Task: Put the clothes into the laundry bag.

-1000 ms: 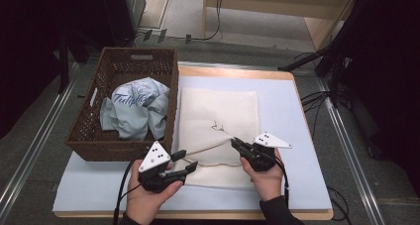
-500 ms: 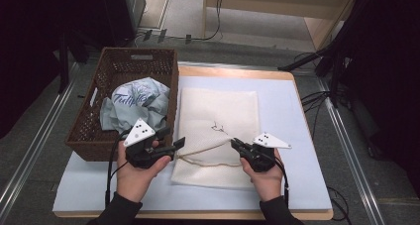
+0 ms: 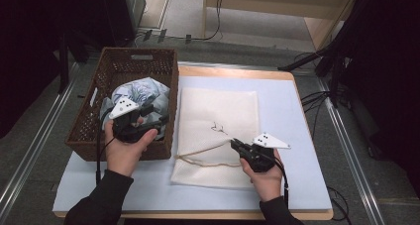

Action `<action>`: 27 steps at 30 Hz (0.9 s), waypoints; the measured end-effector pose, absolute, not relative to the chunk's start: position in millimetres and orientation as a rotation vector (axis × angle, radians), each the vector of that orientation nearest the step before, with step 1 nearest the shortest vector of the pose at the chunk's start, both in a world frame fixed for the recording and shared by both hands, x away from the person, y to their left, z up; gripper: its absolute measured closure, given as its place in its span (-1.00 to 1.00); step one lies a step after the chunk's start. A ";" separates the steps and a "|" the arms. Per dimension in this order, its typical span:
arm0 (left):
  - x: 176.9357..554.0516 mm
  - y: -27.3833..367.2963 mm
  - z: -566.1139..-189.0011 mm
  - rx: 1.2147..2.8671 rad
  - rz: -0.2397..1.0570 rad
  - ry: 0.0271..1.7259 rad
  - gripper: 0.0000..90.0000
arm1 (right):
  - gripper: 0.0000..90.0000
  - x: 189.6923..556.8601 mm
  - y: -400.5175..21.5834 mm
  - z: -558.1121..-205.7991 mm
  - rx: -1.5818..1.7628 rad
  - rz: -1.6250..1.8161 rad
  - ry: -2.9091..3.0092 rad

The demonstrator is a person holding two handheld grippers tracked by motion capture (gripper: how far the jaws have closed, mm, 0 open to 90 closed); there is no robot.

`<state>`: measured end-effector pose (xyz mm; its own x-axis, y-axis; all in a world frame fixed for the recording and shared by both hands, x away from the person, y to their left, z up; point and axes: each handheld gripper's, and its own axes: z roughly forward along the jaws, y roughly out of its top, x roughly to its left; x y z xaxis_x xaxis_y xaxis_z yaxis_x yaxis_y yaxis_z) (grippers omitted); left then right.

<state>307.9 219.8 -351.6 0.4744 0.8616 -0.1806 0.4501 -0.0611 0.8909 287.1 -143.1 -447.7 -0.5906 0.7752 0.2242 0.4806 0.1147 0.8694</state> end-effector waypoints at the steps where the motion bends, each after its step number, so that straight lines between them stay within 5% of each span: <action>1: 311.4 222.2 -350.0 1.685 0.500 1.146 -0.28 | 0.94 286.8 -142.9 -447.6 1.238 1.469 2.110; 17: 371.3 249.3 -341.3 1.698 0.532 1.335 -0.69 | 0.94 287.3 -143.8 -448.7 1.234 1.463 2.114; 22: 385.0 257.3 -344.8 1.700 0.506 1.350 -0.97 | 0.94 287.4 -143.8 -449.0 1.233 1.461 2.112; 27: 404.5 270.1 -354.1 1.712 0.398 1.398 -1.00 | 0.94 287.1 -143.6 -449.1 1.230 1.458 2.113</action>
<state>404.5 270.1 -354.1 0.3196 0.9093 -0.2663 0.6327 0.0044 0.7743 287.1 -143.6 -449.1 -0.5917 0.7762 0.2176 0.4789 0.1213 0.8694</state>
